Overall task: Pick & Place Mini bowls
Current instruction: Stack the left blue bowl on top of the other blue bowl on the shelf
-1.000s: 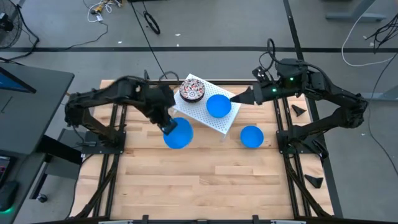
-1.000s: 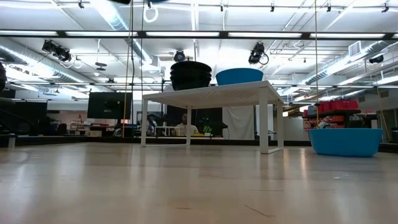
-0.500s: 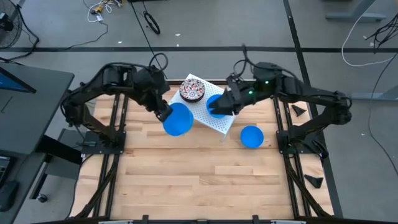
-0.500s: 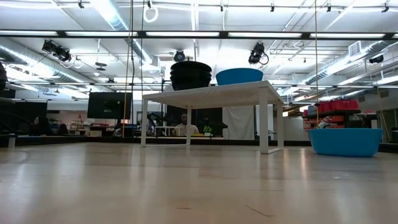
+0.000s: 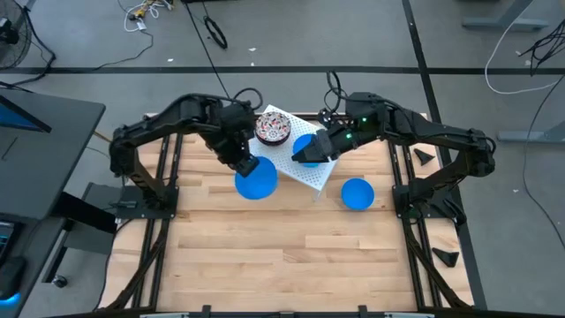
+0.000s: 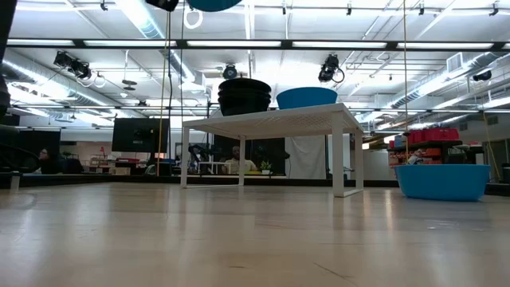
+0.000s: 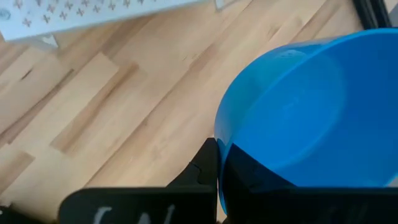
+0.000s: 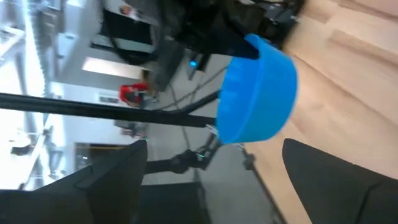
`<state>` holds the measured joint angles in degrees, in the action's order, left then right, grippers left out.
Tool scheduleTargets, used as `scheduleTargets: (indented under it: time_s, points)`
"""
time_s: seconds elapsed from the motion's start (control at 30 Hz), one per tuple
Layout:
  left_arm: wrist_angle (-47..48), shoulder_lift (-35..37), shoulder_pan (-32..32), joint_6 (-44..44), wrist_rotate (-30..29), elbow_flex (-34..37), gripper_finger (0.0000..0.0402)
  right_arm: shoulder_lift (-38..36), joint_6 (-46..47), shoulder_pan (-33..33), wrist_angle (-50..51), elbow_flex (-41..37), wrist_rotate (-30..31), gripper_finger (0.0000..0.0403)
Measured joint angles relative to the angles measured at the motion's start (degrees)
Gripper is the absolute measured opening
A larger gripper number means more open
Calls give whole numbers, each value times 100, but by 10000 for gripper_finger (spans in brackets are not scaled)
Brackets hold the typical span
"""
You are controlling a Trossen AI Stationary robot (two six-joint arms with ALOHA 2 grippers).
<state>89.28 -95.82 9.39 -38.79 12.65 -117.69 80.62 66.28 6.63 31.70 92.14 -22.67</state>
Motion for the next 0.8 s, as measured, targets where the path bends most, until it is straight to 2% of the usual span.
scheduleTargets:
  time_s: [0.2,0.3,0.5,0.8]
  points:
    - [69,-451,-2,-81,-77,-918,3,-41,-552,35,531,-2,113,375]
    - [71,-650,19,-90,-65,-1221,3,-70,-918,35,986,44,406,375]
    - [74,-944,19,-87,10,-1329,3,-81,-1499,7,1823,485,1396,375]
    - [75,-1101,71,22,9,-1327,3,122,-1495,-576,2068,695,2416,375]
